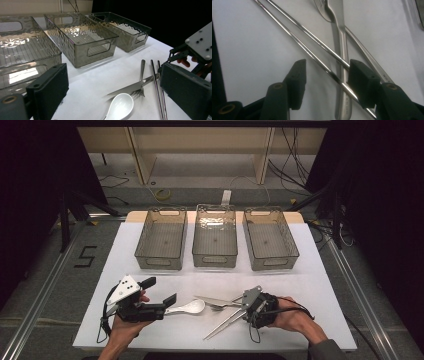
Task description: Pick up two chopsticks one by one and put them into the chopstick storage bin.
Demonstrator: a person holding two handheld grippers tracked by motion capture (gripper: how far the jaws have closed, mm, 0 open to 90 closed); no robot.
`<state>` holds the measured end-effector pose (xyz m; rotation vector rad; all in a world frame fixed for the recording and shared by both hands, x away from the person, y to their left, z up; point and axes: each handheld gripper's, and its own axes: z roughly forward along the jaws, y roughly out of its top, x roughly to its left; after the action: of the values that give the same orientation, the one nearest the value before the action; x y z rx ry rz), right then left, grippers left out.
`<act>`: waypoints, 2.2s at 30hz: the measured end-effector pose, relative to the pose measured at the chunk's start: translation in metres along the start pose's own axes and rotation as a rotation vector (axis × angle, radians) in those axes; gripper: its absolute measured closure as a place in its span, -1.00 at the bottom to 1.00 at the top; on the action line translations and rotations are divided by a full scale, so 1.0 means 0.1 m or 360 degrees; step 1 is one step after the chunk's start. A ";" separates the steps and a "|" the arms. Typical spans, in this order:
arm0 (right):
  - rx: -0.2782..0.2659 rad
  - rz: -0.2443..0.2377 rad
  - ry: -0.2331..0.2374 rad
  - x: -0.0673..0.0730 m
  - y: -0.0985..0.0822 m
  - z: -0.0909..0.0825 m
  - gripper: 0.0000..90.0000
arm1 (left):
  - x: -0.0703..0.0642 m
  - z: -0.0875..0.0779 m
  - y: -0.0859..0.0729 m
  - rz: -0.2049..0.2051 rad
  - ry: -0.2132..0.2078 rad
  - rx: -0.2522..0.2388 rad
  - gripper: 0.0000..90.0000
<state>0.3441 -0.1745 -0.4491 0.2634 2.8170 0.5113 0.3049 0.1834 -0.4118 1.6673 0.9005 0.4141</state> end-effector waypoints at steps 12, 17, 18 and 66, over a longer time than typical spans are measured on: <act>0.0097 -0.0088 0.0028 0.03 0.02 0.12 0.25 | 0.00 0.00 0.00 0.0001 -0.0001 0.0005 -0.83; 0.0096 -0.0102 0.0068 0.01 0.02 0.12 0.38 | 0.00 0.00 0.00 0.0002 0.0001 0.0006 -0.83; 0.0096 -0.0102 0.0068 0.01 0.02 0.12 0.38 | 0.00 0.00 0.00 0.0002 0.0001 0.0007 -0.83; 0.0195 -0.0293 0.0212 0.09 0.06 -0.06 0.92 | -0.04 0.06 -0.02 0.0013 -0.0050 0.0079 -0.83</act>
<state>0.3345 -0.1692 -0.4436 -0.0078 2.9674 0.3274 0.3057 0.1765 -0.4147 1.7186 0.8874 0.3725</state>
